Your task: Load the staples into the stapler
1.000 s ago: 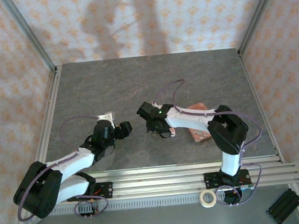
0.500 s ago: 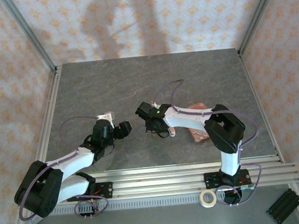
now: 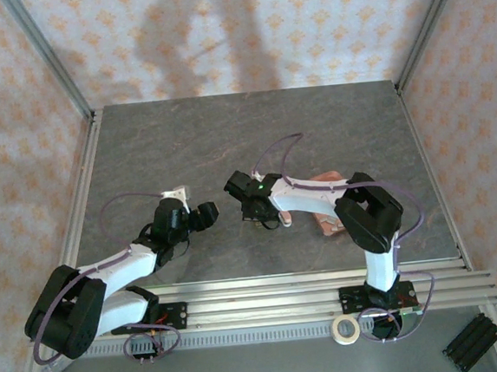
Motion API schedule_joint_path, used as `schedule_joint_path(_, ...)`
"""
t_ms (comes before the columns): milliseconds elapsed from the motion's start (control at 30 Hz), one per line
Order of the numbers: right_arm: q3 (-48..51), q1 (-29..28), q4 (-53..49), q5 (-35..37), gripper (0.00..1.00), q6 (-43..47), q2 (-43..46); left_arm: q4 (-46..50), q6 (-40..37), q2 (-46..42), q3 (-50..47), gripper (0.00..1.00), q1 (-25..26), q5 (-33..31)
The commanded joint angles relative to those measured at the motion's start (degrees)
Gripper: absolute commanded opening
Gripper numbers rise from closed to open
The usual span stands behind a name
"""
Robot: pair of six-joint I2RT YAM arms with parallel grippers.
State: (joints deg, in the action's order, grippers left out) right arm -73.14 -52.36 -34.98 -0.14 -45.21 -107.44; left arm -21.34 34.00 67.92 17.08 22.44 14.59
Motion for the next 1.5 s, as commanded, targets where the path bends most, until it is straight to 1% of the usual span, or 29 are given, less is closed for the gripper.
schedule_joint_path(0,-1.3,-0.3,-1.8,3.0,0.12,0.4,0.4,-0.9,-1.7,-0.2,-0.4,0.72,-0.7,-0.3)
schedule_joint_path(300,1.2,-0.4,-0.4,3.9,0.12,4.2,4.9,-0.9,-1.7,-0.3,-0.2,0.72,-0.8,-0.2)
schedule_joint_path(533,2.2,-0.4,0.2,3.6,0.11,11.4,6.1,-0.1,-2.0,-1.0,-0.2,0.72,-0.8,-0.3)
schedule_joint_path(733,3.9,-0.2,1.6,2.7,0.11,14.9,6.5,0.9,-2.6,-1.4,0.2,0.72,-0.8,-0.6)
schedule_joint_path(1000,4.5,0.0,3.8,0.6,0.11,15.5,5.5,1.8,-3.0,-1.6,1.1,0.72,-0.8,-0.5)
schedule_joint_path(1467,4.3,0.0,3.1,1.1,0.11,15.4,4.0,2.5,-3.1,-2.2,1.1,0.72,-0.8,-0.8)
